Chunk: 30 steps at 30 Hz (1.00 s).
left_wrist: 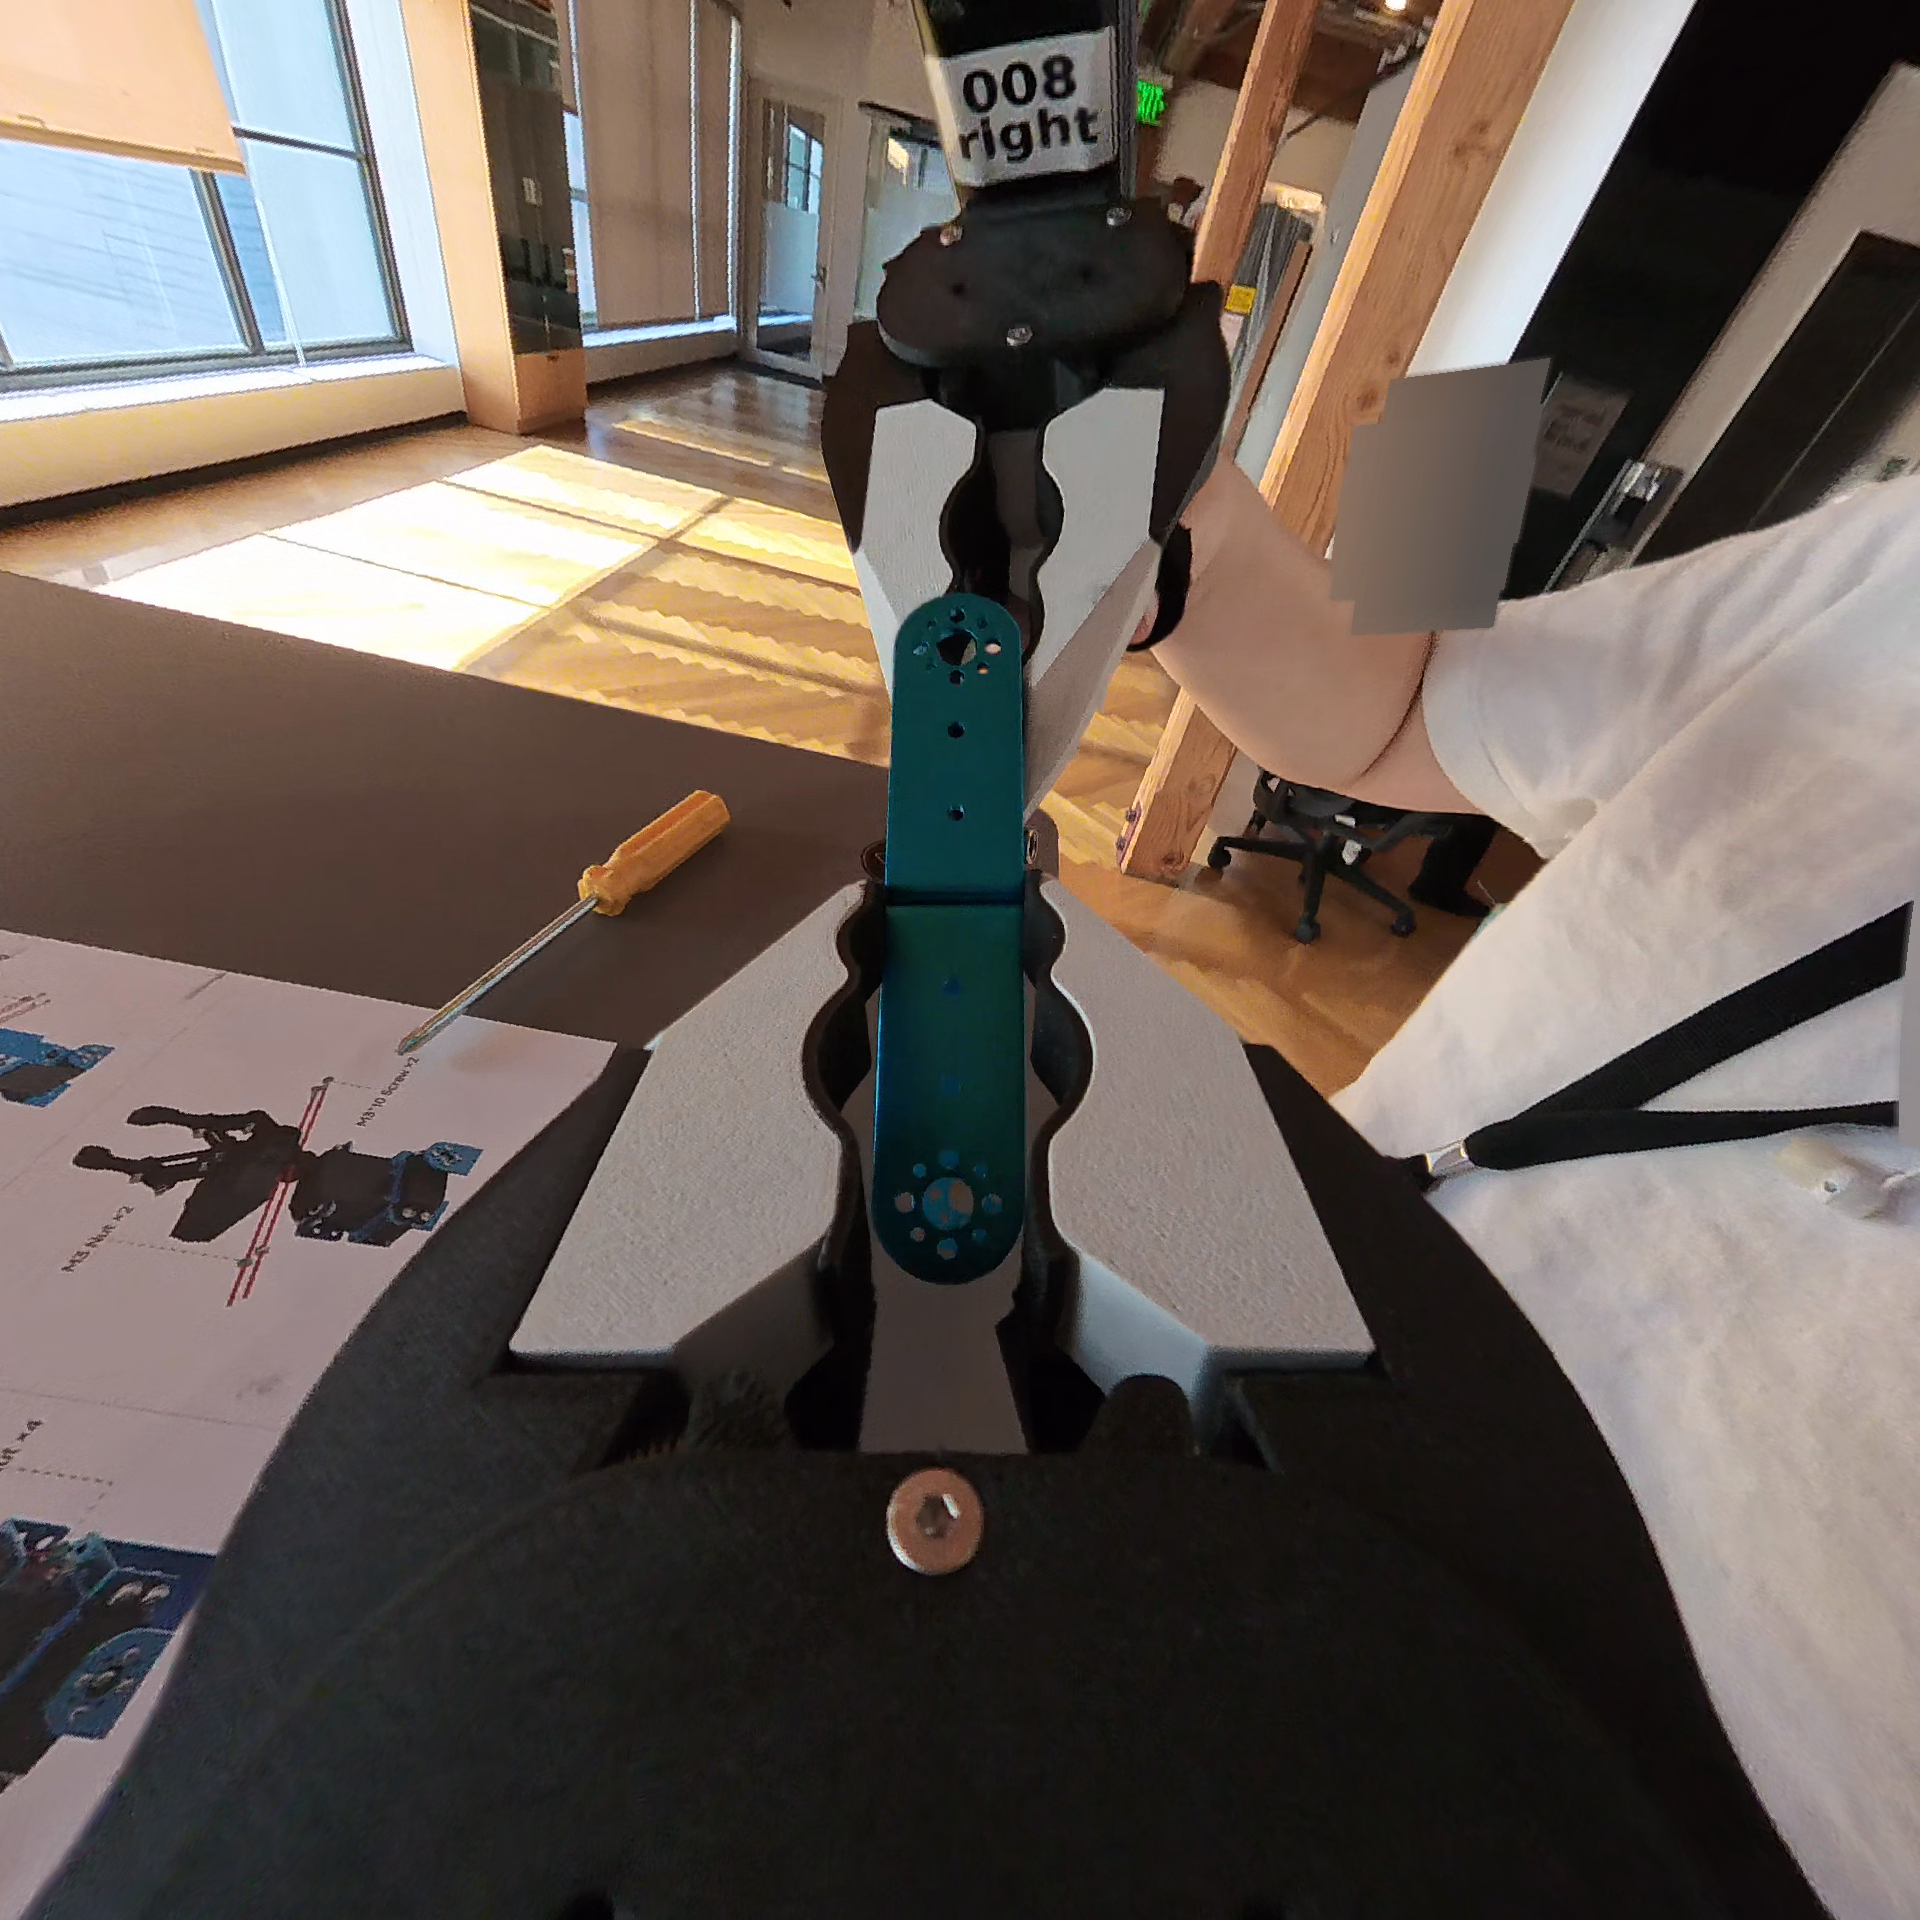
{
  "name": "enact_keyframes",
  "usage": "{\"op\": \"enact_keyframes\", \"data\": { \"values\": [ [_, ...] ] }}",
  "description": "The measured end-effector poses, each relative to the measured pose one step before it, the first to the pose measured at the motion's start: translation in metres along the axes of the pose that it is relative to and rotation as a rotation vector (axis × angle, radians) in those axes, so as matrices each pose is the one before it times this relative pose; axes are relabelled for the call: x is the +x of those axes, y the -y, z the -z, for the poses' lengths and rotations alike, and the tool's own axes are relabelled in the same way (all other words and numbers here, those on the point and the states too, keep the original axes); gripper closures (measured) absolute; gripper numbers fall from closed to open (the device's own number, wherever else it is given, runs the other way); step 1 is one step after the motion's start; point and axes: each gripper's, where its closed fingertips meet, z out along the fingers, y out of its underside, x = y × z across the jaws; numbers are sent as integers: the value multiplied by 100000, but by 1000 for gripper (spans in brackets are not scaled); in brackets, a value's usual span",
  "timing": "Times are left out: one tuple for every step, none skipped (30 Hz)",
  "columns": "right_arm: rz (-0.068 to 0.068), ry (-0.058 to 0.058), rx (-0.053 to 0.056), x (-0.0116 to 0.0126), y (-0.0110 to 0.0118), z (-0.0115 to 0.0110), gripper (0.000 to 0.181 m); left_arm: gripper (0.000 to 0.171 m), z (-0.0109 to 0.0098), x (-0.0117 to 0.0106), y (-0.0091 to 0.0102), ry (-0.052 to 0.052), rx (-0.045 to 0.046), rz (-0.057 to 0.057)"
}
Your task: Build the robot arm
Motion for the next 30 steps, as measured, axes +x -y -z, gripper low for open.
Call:
{"op": "enact_keyframes", "data": {
  "values": [
    [933,-1011,-1712,91,-146,36,171,147,-166,-61,-192,-116,-2259,-371],
    [1191,-1219,-2288,101,-179,-3,171,147,-172,-62,-266,43,-2614,-527],
    [1574,-1314,-2676,86,-188,-30,171,147,-173,-69,-271,108,-2701,-778],
    [1589,-1516,-2873,92,-166,-36,171,147,-181,-80,-272,265,-2513,-1092],
    [1575,-1363,-3042,76,-168,-57,171,147,-196,-69,-304,261,-2533,-986],
    [1300,-1225,-3367,74,-191,-88,171,147,-207,-51,-314,203,-2564,-682],
    [1258,-1041,-2733,61,-59,-34,171,147,-105,-78,-87,329,-970,-481],
    [724,-833,-1567,62,119,58,171,147,-21,-74,15,132,-147,-282],
    [934,-657,-2444,29,34,-14,171,147,-8,-24,-23,-234,-373,9],
    [1221,-729,-2252,-3,80,-14,171,147,28,-16,-35,-195,-351,-211],
    [1508,-773,-2398,-18,124,-39,171,147,57,3,-26,-24,-201,-608],
    [1761,-759,-2538,-45,136,-83,171,147,109,5,-63,-38,-206,-558],
    [1270,-493,-2586,-75,151,-124,171,147,165,32,-76,-166,-275,-309],
    [1081,-441,-2422,-64,198,-144,171,147,189,27,-105,-139,-202,-137],
    [1173,-586,-2180,-19,216,-151,171,147,200,-12,-106,142,73,58],
    [1021,-664,-2077,8,220,-144,171,147,195,-16,-96,317,422,274],
    [1193,-398,-1920,-15,196,-131,171,147,184,-9,-86,263,639,328],
    [1285,-411,-1626,-37,202,-141,171,147,194,7,-89,238,645,229],
    [1277,-390,-1362,-30,201,-147,171,147,211,2,-103,215,555,139],
    [1041,-67,-1221,-78,227,-152,171,147,233,33,-102,141,464,-19],
    [917,26,-1214,-77,243,-154,171,147,261,43,-97,179,420,-255],
    [1168,-167,-1241,-70,252,-163,171,147,270,10,-108,284,509,-470],
    [1248,-356,-1225,-44,254,-167,171,147,266,-7,-95,345,573,-461],
    [1146,-275,-1239,-35,232,-147,171,147,252,2,-92,240,628,-373],
    [1032,17,-1215,-76,191,-128,171,147,209,28,-95,-22,736,-349],
    [951,42,-910,-67,185,-118,171,147,190,47,-73,-66,778,-341],
    [802,-73,-669,-34,179,-89,171,147,161,20,-60,-15,808,-642],
    [471,102,-526,-57,138,-89,171,147,162,32,-53,77,517,-365],
    [374,145,-221,-46,138,-89,171,147,163,13,-45,74,115,128],
    [521,115,1,-38,138,-77,171,147,164,-5,-34,106,24,192]
  ]
}}
